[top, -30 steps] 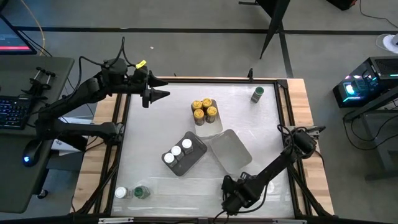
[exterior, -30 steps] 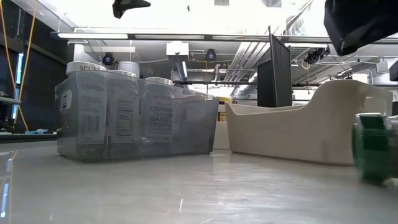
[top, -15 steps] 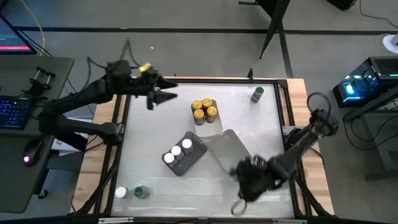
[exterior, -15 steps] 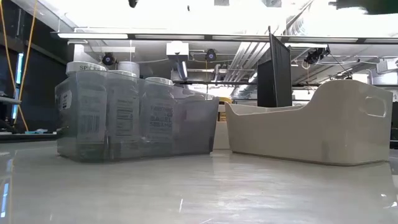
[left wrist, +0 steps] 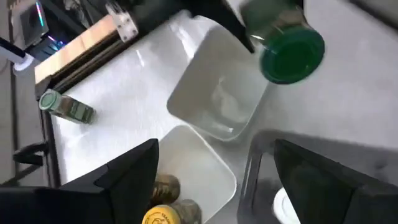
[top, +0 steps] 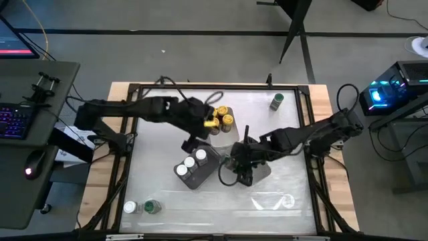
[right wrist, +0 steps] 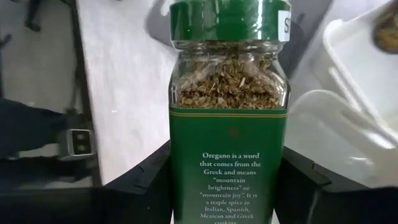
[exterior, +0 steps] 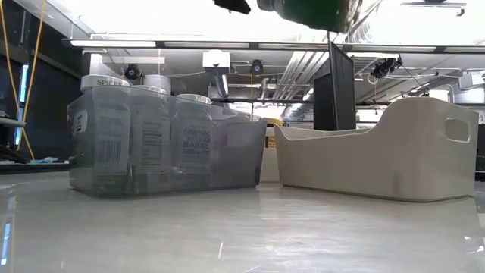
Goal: Sort spices by type
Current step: Put the bottom right green seasoning bottle into the gray bin
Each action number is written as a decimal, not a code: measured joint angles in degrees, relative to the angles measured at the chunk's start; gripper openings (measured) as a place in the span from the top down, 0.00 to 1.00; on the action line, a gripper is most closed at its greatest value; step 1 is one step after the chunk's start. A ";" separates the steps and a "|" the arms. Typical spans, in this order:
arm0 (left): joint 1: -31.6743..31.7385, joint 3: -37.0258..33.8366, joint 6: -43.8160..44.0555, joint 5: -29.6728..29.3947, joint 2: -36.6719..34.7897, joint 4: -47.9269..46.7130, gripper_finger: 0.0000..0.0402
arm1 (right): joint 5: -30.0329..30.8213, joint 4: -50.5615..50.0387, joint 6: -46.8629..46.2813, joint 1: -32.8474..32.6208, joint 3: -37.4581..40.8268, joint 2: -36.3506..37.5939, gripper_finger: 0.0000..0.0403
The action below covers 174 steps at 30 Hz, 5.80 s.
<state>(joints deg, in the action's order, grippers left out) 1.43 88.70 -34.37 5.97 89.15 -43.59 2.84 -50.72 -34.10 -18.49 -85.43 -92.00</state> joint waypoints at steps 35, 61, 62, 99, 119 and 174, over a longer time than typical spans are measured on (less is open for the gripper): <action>-12.27 0.12 -15.64 -14.54 0.12 3.44 0.24 | -14.07 9.67 13.86 10.20 -0.02 0.63 0.52; -13.29 0.16 -15.67 -13.32 0.14 6.72 0.24 | -14.37 12.80 14.49 12.62 -0.11 2.66 0.52; -13.13 0.16 -15.67 -13.31 0.14 6.72 0.24 | -14.35 12.99 14.48 12.62 -0.11 2.64 0.52; -14.99 0.14 -21.22 -9.43 2.75 12.29 0.39 | -27.61 17.53 12.22 12.53 0.00 2.47 0.52; -12.00 0.11 -9.90 -13.96 1.88 -0.79 0.59 | -26.55 10.76 -0.01 13.78 0.02 4.89 0.06; -5.46 34.52 26.86 -8.27 43.23 -22.72 0.40 | 26.92 -29.11 -31.65 -1.15 0.00 27.01 0.09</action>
<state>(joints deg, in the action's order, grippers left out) -4.03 123.22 -7.51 -2.31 132.38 -66.30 29.76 -79.83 -65.76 -19.64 -85.43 -64.99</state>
